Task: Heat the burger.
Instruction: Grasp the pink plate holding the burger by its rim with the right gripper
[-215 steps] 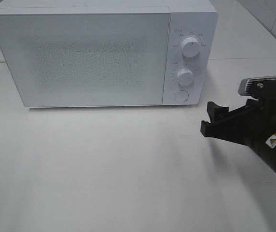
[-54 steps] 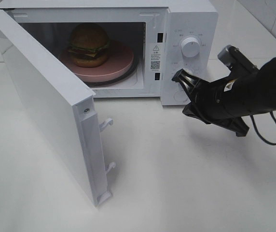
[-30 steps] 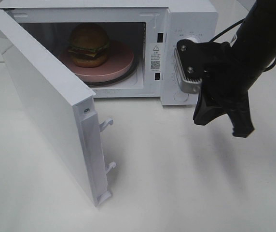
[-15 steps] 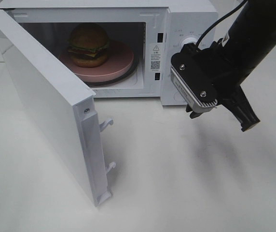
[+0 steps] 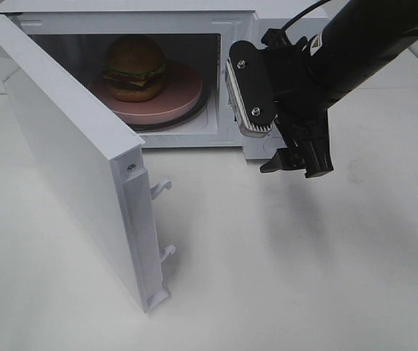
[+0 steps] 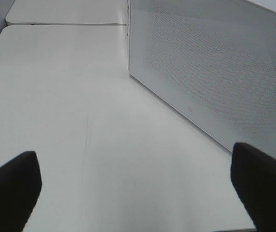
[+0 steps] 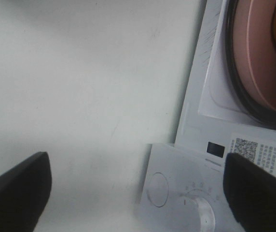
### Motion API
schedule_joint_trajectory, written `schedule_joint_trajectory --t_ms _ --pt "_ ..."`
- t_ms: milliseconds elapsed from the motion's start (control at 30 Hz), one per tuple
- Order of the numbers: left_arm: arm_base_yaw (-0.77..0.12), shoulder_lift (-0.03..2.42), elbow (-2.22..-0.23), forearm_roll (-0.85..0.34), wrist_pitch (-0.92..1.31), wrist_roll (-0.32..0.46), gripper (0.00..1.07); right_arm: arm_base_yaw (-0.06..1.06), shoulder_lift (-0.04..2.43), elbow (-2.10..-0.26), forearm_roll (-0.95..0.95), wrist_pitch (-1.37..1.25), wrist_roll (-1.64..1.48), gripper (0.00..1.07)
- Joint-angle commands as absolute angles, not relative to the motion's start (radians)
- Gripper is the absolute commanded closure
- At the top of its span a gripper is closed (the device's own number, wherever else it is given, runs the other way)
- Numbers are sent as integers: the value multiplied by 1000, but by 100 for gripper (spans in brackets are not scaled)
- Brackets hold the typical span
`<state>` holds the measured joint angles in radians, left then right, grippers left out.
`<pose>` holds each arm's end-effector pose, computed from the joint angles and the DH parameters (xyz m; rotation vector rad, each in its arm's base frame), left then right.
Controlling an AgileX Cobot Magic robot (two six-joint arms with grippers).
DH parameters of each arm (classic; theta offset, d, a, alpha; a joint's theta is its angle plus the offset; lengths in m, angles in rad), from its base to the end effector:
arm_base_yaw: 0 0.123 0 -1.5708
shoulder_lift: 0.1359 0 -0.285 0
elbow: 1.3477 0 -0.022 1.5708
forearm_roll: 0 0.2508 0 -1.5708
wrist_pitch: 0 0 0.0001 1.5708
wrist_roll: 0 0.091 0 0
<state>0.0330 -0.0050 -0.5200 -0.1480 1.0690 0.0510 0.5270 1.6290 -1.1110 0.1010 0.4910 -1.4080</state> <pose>-0.0084 -0.0121 0.2828 0.0279 2.0209 -0.1232 0.2978 0.1783 0.2455 -2.0133 1.4985 -0.2717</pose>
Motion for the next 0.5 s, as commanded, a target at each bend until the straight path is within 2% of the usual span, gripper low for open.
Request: schedule_joint_trajectory --t_ms 33,500 --pt "37 -22 -515 -151 1064 51 7 539 1628 -1123 91 476 -1393 13" --pt "37 -22 -515 -151 1064 51 7 562 1668 -1169 91 404 -1388 18"
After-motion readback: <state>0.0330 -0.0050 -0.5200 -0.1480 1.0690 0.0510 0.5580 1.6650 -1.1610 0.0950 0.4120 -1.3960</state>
